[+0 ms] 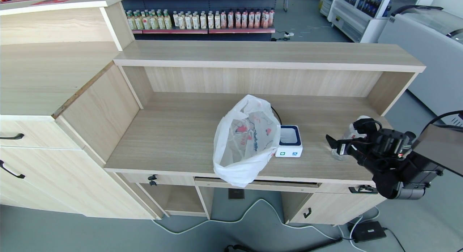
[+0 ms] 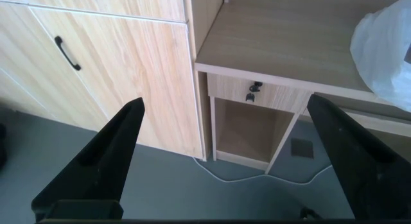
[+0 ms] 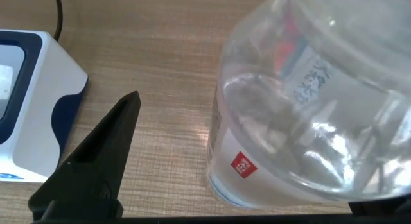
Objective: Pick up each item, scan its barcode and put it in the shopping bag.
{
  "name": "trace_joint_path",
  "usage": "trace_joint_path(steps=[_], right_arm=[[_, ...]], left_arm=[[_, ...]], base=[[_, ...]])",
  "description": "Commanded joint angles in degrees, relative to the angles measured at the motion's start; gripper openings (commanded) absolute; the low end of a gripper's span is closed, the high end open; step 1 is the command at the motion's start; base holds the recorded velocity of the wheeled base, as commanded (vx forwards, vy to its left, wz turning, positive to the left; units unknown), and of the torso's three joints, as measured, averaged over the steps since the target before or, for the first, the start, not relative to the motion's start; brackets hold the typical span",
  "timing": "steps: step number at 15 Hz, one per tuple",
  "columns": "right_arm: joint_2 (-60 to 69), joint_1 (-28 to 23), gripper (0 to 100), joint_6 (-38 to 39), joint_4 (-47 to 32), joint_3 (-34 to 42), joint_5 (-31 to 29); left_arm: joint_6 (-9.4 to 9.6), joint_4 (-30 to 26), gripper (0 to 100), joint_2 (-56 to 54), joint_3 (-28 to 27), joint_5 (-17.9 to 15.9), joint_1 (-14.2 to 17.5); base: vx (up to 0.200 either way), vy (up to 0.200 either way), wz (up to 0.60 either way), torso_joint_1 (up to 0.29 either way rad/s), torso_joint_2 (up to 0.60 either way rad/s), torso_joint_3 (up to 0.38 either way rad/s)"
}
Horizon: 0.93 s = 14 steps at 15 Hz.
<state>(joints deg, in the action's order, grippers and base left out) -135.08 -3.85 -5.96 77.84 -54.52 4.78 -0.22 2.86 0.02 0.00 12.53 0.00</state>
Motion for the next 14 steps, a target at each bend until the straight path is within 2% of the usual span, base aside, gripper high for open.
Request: trace_joint_path(steps=[1, 2, 11, 14], right_arm=[[0.1, 0.0, 100, 0.2, 0.4, 0.5, 1.0], [0.2, 0.0, 0, 0.2, 0.4, 0.5, 1.4], [1.8, -0.1, 0, 0.0, 0.0, 1.0, 1.0], [6.1, -0.2, 0, 0.9, -0.5, 4.0, 2.1]], left_arm=[[-0.04, 0.0, 100, 0.0, 0.0, 0.0, 0.0], [-0.04, 0.0, 100, 0.0, 0.0, 0.0, 0.0], [-0.04, 0.0, 100, 0.0, 0.0, 0.0, 0.0], [-0.04, 0.0, 100, 0.0, 0.0, 0.0, -0.1]], base=[[0.000, 0.000, 0.00, 0.000, 0.00, 0.000], [0.000, 0.000, 0.00, 0.000, 0.00, 0.000], [0.000, 0.000, 0.00, 0.000, 0.00, 0.000], [0.000, 0.000, 0.00, 0.000, 0.00, 0.000]])
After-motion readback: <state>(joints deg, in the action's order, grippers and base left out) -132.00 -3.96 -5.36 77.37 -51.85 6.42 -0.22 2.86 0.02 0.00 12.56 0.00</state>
